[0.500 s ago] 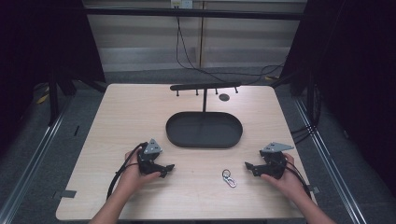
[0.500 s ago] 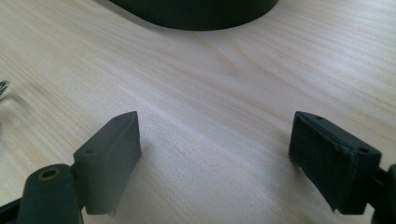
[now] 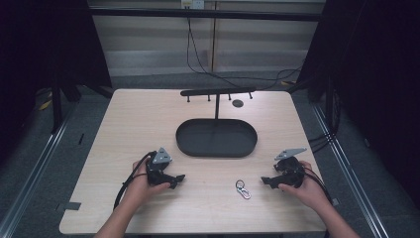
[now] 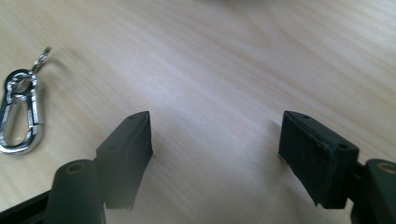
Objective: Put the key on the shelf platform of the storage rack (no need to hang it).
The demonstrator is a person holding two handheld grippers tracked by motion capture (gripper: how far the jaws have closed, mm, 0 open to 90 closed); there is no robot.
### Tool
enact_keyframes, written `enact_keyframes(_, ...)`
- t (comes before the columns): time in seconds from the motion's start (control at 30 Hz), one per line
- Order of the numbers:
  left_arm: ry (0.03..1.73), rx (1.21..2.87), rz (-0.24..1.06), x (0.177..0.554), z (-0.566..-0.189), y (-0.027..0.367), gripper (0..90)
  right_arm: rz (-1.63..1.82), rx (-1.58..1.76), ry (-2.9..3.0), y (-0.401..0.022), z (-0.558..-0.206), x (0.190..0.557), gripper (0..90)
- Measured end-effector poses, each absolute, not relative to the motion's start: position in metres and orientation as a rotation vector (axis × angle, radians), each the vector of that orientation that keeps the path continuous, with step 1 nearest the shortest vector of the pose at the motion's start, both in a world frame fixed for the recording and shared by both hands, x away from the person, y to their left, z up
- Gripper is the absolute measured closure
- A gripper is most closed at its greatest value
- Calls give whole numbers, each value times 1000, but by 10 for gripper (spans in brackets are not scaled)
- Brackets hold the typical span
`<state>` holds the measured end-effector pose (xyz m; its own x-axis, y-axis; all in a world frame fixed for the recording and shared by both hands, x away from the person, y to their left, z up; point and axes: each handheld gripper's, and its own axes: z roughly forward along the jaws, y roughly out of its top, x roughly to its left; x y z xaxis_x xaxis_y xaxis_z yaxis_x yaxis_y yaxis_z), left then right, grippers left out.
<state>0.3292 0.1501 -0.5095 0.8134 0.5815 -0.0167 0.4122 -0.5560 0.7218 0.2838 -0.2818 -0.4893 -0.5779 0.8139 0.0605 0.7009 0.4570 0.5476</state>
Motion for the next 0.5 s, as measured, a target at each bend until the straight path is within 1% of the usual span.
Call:
enact_keyframes(0.23, 726, 2238, 290, 329, -510, 150, 144, 723, 1305, 2626, -259, -467, 283, 282)
enact_keyframes(0.5, 727, 2238, 288, 329, -510, 150, 144, 668, 1229, 2732, -234, -456, 276, 320)
